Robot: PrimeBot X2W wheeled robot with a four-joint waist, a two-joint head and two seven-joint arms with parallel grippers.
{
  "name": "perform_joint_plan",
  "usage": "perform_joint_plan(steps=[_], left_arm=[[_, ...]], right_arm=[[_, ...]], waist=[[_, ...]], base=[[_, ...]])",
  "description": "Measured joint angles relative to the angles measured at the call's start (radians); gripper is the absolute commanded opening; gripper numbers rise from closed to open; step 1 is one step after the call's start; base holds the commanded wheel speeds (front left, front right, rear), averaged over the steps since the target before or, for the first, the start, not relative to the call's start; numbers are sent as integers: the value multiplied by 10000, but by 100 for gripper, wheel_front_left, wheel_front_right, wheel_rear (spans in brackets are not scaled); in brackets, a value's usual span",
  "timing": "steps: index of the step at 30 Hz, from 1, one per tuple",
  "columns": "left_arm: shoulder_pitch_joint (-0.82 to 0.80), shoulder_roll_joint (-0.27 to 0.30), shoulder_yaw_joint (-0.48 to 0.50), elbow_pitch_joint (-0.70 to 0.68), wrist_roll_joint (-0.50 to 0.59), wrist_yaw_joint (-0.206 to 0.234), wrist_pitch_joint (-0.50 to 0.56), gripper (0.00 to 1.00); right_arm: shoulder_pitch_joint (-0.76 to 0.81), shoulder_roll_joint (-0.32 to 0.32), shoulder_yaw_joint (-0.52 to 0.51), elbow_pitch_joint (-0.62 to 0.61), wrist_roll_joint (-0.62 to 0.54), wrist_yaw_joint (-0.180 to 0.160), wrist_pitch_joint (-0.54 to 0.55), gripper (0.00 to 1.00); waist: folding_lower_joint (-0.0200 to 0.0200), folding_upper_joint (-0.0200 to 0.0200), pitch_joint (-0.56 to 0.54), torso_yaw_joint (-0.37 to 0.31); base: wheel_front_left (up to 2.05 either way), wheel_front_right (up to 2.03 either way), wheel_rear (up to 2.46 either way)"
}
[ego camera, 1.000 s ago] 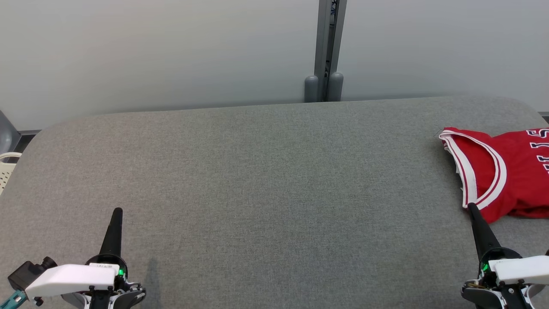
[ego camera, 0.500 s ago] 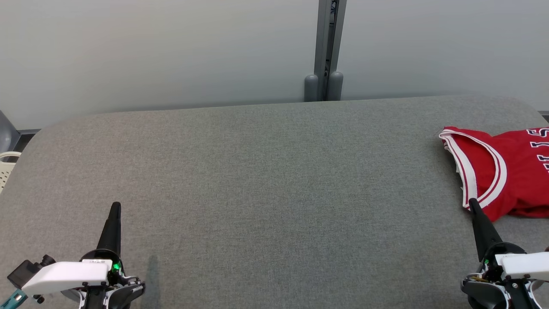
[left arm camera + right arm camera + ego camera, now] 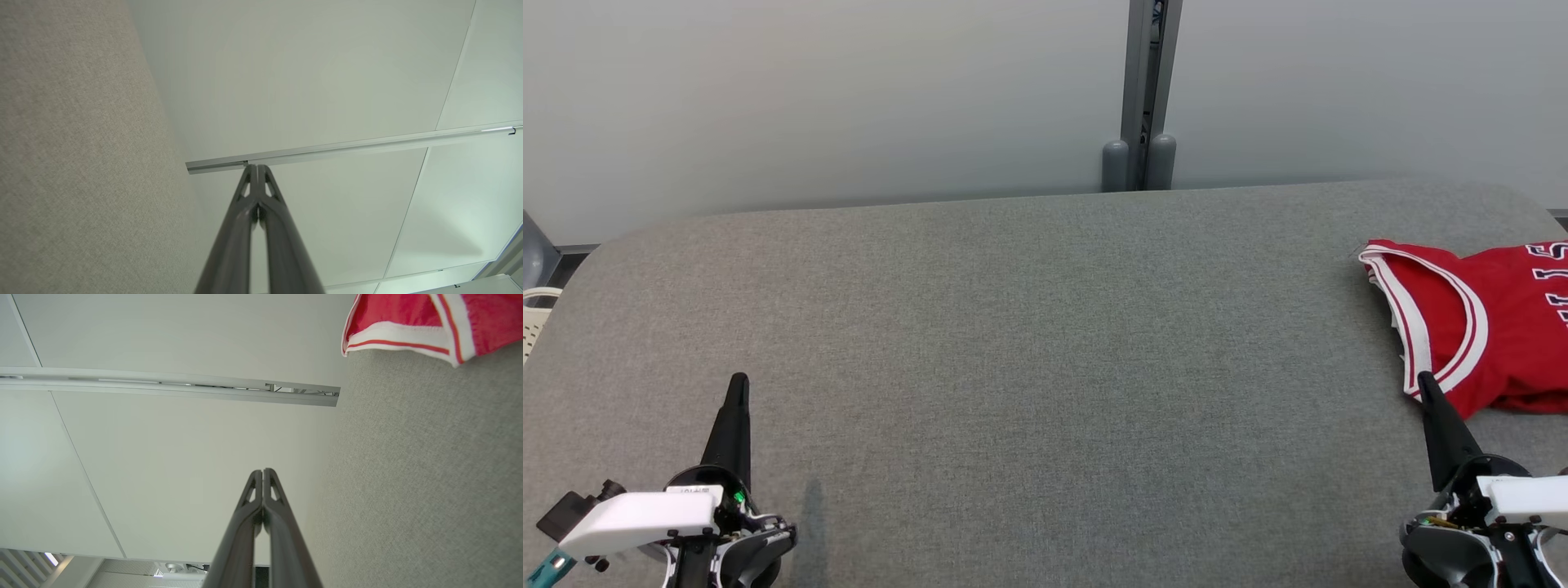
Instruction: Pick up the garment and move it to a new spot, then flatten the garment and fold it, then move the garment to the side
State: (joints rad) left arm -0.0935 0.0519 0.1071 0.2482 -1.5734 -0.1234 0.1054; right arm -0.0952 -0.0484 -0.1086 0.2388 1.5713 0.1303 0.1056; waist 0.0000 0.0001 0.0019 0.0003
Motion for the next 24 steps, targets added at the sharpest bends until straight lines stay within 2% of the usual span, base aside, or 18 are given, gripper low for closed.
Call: perform_joint_plan(steps=[7,24], left_arm=[[-84,-40,63,-10,-384,-65,88,0],[-88,-40,65,-12,-384,-65,88,0]], right_arm=[[-99,-4,-17,63,420,0,44,0],[-102,-2,-27,67,420,0,56,0]], waist=[[0,-1,12,-3],[0,0,12,-3]], base=[[0,0,0],[0,0,0]])
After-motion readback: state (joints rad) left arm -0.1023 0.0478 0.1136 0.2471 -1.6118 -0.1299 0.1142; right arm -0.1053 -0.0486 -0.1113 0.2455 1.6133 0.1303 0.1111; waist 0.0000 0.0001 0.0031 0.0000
